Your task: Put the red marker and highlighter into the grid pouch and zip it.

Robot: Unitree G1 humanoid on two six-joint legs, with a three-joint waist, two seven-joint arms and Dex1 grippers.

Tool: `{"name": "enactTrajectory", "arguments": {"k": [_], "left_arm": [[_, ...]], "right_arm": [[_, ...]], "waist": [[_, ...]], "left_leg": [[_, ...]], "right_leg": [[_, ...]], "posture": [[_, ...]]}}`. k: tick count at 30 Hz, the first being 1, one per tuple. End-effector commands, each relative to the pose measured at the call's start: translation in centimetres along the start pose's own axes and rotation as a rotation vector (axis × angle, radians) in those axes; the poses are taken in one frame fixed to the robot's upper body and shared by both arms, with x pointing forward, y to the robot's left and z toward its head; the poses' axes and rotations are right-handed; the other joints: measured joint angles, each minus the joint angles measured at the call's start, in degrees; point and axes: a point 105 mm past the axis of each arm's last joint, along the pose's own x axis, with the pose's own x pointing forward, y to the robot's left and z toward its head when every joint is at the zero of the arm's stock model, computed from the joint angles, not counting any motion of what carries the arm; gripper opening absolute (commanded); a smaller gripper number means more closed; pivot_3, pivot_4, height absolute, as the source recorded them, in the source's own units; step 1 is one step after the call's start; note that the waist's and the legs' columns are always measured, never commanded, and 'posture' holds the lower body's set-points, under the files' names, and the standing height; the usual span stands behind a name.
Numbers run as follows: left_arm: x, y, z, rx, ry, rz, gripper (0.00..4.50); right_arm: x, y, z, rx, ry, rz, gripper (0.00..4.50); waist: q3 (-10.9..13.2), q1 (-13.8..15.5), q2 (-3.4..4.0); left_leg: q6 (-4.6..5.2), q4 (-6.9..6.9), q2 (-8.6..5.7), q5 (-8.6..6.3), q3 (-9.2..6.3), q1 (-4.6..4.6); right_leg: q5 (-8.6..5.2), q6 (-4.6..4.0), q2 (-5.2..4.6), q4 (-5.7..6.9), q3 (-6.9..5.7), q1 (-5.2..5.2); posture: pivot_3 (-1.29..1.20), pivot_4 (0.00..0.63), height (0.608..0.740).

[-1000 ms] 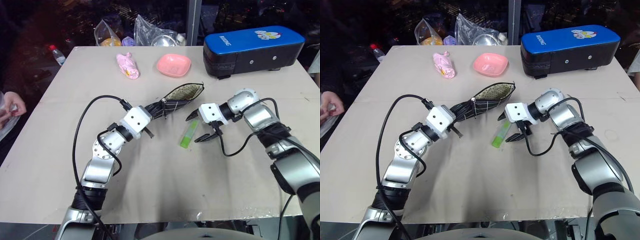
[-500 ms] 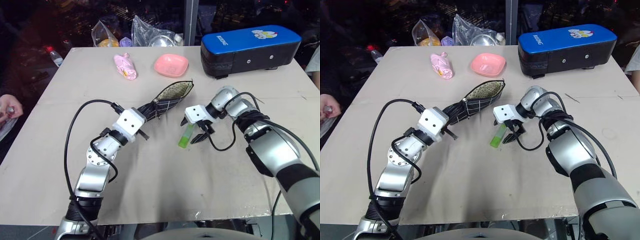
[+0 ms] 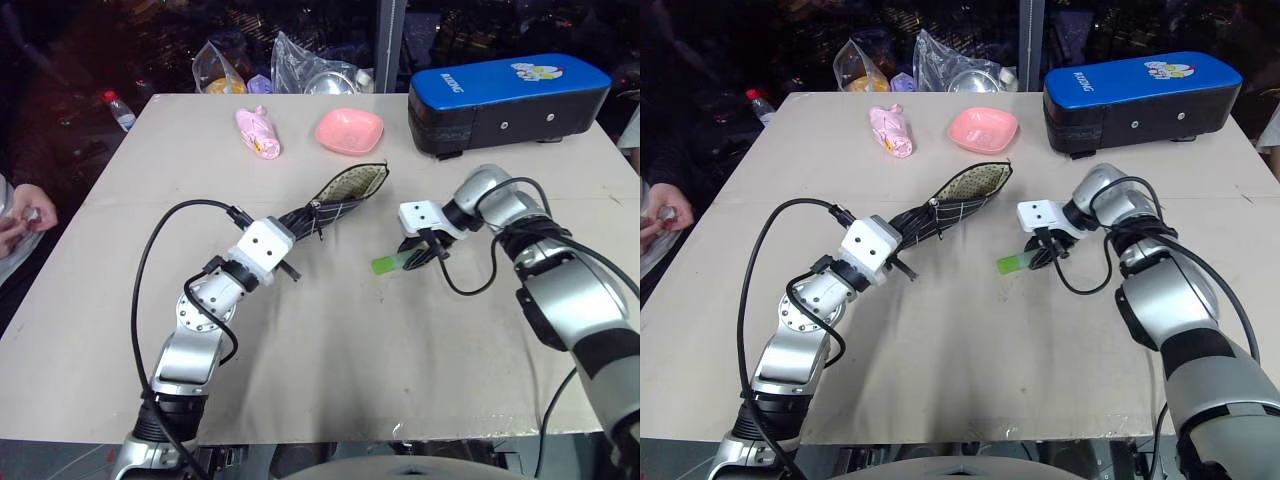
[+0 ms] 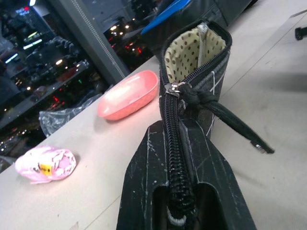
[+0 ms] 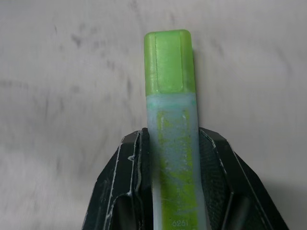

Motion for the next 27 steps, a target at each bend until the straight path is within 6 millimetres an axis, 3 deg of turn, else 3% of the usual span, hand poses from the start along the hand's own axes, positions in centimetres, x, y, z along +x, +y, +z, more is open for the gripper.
{"name": "enactTrajectory", "arguments": {"k": [1,8,11,14,19,27], "left_arm": [[1.0,-0.1,1.1,0.012,-0.06,-0.031,0.0],[2.1,-0.9,1.3,0.016,-0.091,-0.096,0.0],[2.7,-1.4,1.5,0.01,-0.105,-0.118,0.0],[3.1,-1.9,1.6,-0.003,-0.12,-0.133,0.0],[3.6,-2.7,1.8,-0.013,-0.134,-0.155,0.0],[3.8,-2.6,1.9,-0.022,-0.138,-0.148,0.0]], "right_arm": [[-4.8,-1.1,2.8,-0.099,-0.122,-0.181,0.72],[-11.1,-1.3,6.7,-0.264,-0.056,-0.5,0.72],[-12.2,-2.0,8.3,-0.357,0.017,-0.634,0.72],[-11.5,-2.4,9.1,-0.433,0.072,-0.687,0.72],[-10.1,-3.3,8.9,-0.526,0.201,-0.714,0.72],[-8.7,-3.1,8.8,-0.631,0.259,-0.649,0.72]], "waist": [[0.06,0.1,0.07],[0.11,-0.83,0.16],[0.12,-0.84,0.16],[0.12,-0.8,0.16],[0.12,-0.79,0.15],[0.13,-0.78,0.14]], "left_leg": [[0.0,-0.02,0.0,0.0,0.02,0.0],[0.02,-0.04,0.09,-0.01,0.08,-0.13],[0.03,-0.04,0.08,-0.01,0.12,-0.14],[0.03,-0.01,0.08,-0.02,0.13,-0.15],[0.04,0.01,0.07,-0.01,0.15,-0.15],[0.05,0.02,0.06,-0.01,0.17,-0.16]], "right_leg": [[0.0,0.0,0.0,0.0,0.01,-0.01],[0.0,0.0,0.02,0.0,0.05,-0.17],[0.0,0.0,-0.01,-0.01,0.06,-0.18],[0.0,0.01,0.0,-0.01,0.05,-0.18],[0.0,0.01,0.0,-0.01,0.06,-0.17],[0.0,0.01,0.02,-0.01,0.05,-0.17]], "posture": [[0.0,0.15,0.726],[0.0,0.15,0.726],[0.0,0.15,0.726],[0.0,0.15,0.726],[0.0,0.15,0.726],[0.0,0.15,0.726]]}}
